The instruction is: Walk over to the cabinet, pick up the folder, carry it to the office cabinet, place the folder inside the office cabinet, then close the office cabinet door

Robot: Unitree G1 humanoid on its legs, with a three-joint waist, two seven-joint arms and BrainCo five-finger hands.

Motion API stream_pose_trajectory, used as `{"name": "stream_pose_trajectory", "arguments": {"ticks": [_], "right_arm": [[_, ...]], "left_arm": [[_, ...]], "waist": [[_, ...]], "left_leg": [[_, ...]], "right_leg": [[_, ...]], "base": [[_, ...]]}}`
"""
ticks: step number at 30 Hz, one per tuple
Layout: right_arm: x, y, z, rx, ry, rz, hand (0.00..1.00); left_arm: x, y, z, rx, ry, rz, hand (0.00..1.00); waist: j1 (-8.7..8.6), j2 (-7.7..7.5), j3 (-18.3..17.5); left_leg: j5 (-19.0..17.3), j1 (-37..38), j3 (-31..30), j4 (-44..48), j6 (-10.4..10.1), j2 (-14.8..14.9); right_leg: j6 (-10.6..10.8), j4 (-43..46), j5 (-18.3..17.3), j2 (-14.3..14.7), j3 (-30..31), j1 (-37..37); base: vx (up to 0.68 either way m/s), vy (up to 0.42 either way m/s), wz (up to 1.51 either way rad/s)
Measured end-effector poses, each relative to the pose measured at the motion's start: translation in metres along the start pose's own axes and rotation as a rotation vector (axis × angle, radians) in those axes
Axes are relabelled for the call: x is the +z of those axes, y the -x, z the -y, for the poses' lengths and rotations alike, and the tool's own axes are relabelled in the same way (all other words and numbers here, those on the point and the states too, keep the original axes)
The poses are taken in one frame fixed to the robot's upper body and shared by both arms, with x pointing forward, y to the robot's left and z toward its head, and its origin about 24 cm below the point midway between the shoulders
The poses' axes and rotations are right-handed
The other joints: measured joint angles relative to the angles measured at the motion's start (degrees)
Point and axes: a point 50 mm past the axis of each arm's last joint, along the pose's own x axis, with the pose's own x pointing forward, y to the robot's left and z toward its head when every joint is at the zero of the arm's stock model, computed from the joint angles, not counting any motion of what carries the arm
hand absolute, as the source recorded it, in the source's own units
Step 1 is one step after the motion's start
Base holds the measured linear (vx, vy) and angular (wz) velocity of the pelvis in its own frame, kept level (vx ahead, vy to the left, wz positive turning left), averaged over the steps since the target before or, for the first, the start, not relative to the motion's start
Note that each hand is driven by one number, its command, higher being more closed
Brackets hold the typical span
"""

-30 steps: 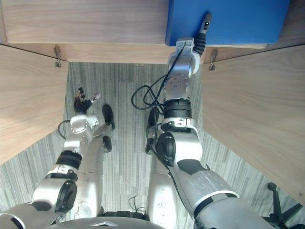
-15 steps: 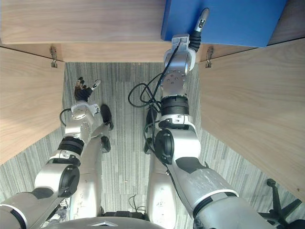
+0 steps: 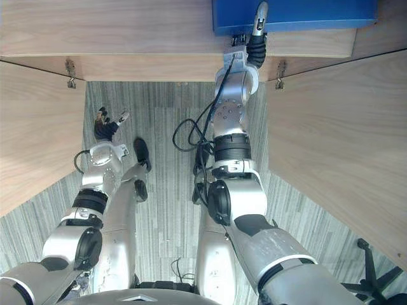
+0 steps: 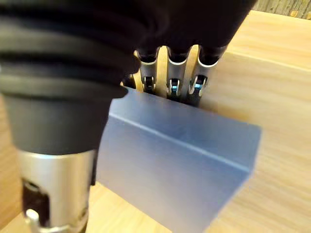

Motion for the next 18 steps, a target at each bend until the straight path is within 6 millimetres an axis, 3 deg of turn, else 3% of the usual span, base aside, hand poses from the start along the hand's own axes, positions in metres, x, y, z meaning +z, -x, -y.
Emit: {"name": "stream_pose_trajectory", "arguments": {"ticks": [12, 15, 18], "right_arm": [[0.005, 0.002, 0.007, 0.015, 0.005, 0.023, 0.00], [0.008, -0.001, 0.002, 0.030, 0.010, 0.029, 0.00], [0.015, -0.010, -0.014, 0.066, 0.030, 0.040, 0.00]], "left_arm": [[0.002, 0.006, -0.001, -0.011, 0.003, 0.035, 0.00], [-0.004, 0.009, -0.006, -0.003, -0.008, 0.025, 0.00], [-0.022, 0.017, -0.024, 0.024, -0.034, -0.005, 0.00]], "waist": [[0.75, 0.00, 0.0], [0.81, 0.00, 0.0], [0.85, 0.00, 0.0]], "left_leg": [[0.3, 0.6, -0.2, -0.8, 0.0, -0.3], [0.6, 0.7, -0.3, -1.0, 0.0, -0.5], [1.0, 0.6, -0.3, -2.0, -0.1, -0.8]], "right_leg": [[-0.1, 1.2, -0.9, -0.4, -0.2, 0.1], [-0.1, 1.1, -0.9, -0.6, -0.4, 0.1], [-0.1, 1.1, -1.0, -0.8, -0.4, -0.3]], "base": [[0.04, -0.019, 0.03], [0.04, -0.011, 0.04], [0.04, -0.011, 0.06]]}}
